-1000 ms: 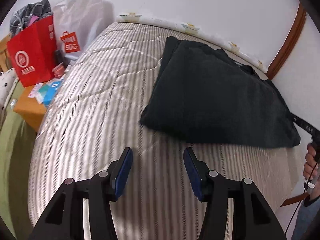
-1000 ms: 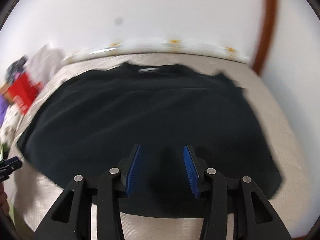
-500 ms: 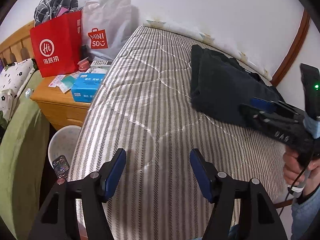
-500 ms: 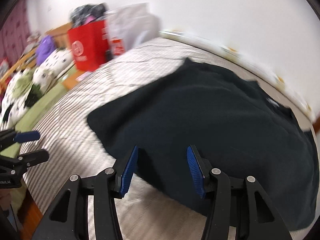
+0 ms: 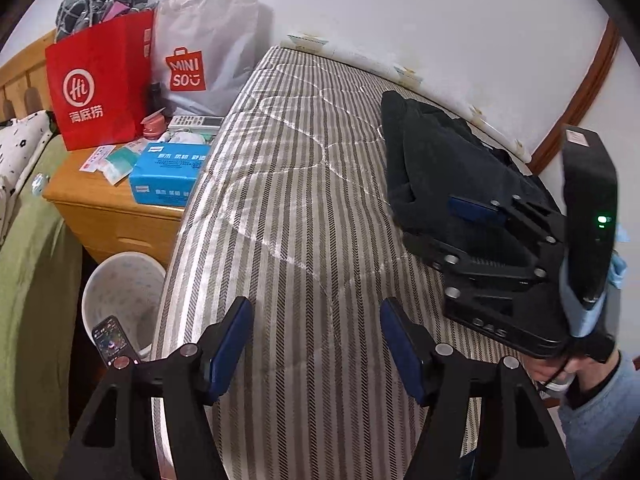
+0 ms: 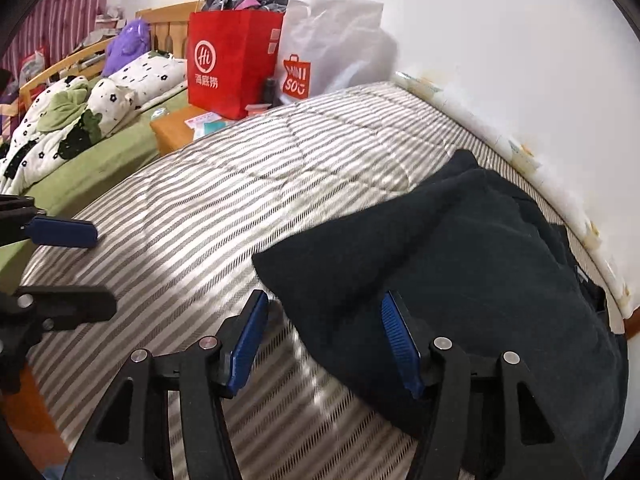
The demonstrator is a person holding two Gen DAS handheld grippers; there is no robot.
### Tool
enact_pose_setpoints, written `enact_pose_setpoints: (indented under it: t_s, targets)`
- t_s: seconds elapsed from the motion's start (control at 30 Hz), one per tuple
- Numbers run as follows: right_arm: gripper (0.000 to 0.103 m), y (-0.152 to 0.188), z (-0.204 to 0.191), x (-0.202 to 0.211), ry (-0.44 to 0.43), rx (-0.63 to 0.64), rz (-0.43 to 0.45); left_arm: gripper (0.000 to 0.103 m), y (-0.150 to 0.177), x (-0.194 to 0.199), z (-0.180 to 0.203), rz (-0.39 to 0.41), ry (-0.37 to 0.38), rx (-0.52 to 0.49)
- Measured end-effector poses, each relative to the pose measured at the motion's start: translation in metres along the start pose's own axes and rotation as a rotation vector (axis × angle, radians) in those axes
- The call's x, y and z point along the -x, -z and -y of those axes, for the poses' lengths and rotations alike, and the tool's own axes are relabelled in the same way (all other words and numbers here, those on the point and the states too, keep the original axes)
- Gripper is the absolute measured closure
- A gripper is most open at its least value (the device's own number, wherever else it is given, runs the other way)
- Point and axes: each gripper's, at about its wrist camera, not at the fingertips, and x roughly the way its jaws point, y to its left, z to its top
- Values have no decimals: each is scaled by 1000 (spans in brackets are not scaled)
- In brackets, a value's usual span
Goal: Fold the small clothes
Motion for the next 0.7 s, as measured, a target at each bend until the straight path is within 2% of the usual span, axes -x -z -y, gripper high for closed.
enact_pose_setpoints:
  t_s: [0.03,0.07,0.1,0.13,0.17,0.23,0.3,0.43,0.5,0.63,0.7]
  targets:
    - [48,-3,-1,-3,5,-2,8,39,-2,-2,0,-4,8,-5]
    - [61,-5,1,-6,12,-8,14,39,-3,-3,0,-8,14,-10]
    - [69,-8,2,-8,24,-16,18,39,-6,-5,0,-12,20,-17]
    - [83,-11,4,-9,36,-30,21,39,-10,-7,2,-15,25,-29]
    - [86,-13,7,-10,40,-48,27,39,-12,-9,4,-18,29,-37]
    - [88,-14,21,-1,-8,-112,50,39,-21,-14,11,-27,45,-54]
    - [89,-13,37,18,-14,-176,111,39,-27,-18,19,-32,59,-73]
    - [90,-7,85,69,36,-309,239,39,-38,-28,50,-43,96,-128]
    - [91,2,114,90,67,-376,272,39,-42,-34,66,-56,111,-149]
    - [91,36,171,131,146,-484,336,39,-47,-43,109,-64,132,-212]
    - [91,68,205,154,163,-572,390,39,-48,-47,126,-63,141,-226]
